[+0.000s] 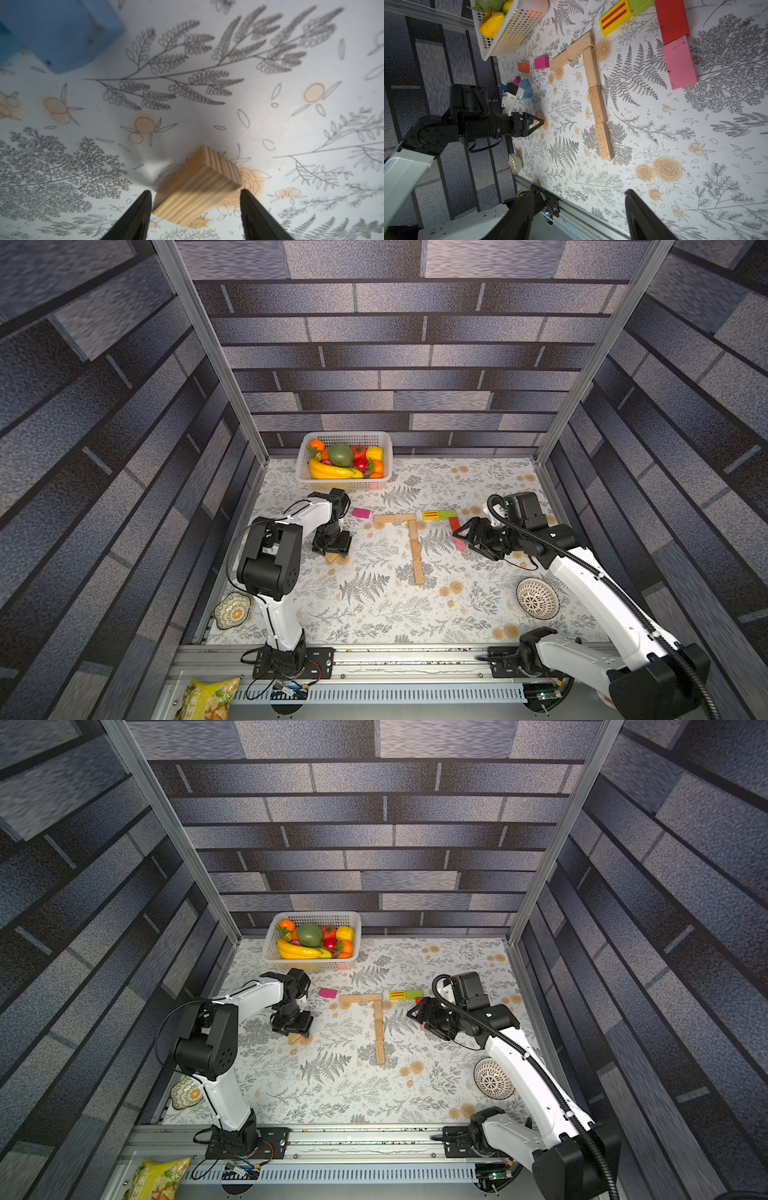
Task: Assemble the number 7 with building blocks
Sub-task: Pick up the building block from the center of the board.
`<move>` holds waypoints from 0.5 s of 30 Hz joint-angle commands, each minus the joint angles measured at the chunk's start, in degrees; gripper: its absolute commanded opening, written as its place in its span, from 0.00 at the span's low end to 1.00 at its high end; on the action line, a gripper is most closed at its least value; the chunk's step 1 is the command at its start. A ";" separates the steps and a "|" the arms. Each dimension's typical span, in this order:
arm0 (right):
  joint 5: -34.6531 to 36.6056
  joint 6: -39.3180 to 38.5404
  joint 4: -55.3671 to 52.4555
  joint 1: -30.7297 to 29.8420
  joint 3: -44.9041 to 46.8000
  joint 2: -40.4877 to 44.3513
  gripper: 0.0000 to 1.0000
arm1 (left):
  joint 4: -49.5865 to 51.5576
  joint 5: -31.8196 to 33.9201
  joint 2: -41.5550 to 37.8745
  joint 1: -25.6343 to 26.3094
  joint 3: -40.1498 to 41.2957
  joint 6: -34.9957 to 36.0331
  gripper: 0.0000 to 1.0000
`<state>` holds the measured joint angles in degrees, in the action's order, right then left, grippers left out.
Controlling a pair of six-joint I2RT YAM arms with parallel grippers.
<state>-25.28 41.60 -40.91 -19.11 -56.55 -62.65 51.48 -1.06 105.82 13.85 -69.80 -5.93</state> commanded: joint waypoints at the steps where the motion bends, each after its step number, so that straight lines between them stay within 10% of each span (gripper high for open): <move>1: 1.00 1.01 -0.84 0.37 0.87 1.21 0.71 | 0.00 -0.16 -0.37 0.30 0.40 0.25 0.66; 15: 1.06 1.93 1.44 0.32 1.15 0.92 0.71 | -0.16 0.00 -3.15 1.58 5.29 -3.38 0.31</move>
<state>-24.71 43.07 -40.21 -19.11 -55.53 -61.65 50.52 -1.45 104.29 15.44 -65.91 -8.10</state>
